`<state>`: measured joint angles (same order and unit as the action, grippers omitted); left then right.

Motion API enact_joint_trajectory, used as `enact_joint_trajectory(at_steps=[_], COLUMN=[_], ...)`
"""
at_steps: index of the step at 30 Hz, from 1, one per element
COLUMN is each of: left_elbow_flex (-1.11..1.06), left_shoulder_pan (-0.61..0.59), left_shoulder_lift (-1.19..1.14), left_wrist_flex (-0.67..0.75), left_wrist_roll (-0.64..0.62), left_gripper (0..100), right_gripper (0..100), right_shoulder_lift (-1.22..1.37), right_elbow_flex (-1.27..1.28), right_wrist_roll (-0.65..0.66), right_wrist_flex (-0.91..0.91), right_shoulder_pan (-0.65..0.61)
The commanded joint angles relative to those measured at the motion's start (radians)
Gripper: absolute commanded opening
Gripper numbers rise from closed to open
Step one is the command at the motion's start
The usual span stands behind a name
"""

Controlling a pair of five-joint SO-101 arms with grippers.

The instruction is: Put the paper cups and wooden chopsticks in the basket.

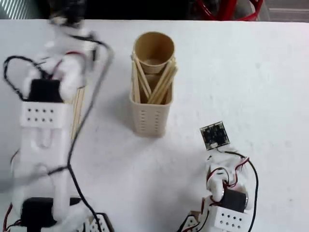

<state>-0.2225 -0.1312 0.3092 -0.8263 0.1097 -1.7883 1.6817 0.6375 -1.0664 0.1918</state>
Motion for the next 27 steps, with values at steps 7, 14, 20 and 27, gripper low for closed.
enact_joint_trajectory(at_steps=[7, 14, 20, 27], left_elbow_flex=[-0.218, 0.074, 0.117, 0.126], left_shoulder_pan=[-0.079, -0.111, -0.07, -0.087], left_shoulder_lift=[-0.375, -0.628, -0.654, -0.656], left_wrist_flex=[0.238, 0.04, -0.031, -0.052], left_wrist_roll=[0.0, 0.002, 0.064, 0.061], left_gripper=[9, 9, 9, 11], right_gripper=[1.8, 1.8, 1.8, 1.8], right_shoulder_lift=[-0.002, -0.002, -0.002, -0.016], right_elbow_flex=[0.009, 0.009, 0.009, 0.009], right_wrist_roll=[0.0, 0.0, 0.0, 0.0], right_wrist_flex=[0.002, 0.002, 0.002, 0.001], right_shoulder_pan=[0.002, 0.002, 0.002, 0.002])
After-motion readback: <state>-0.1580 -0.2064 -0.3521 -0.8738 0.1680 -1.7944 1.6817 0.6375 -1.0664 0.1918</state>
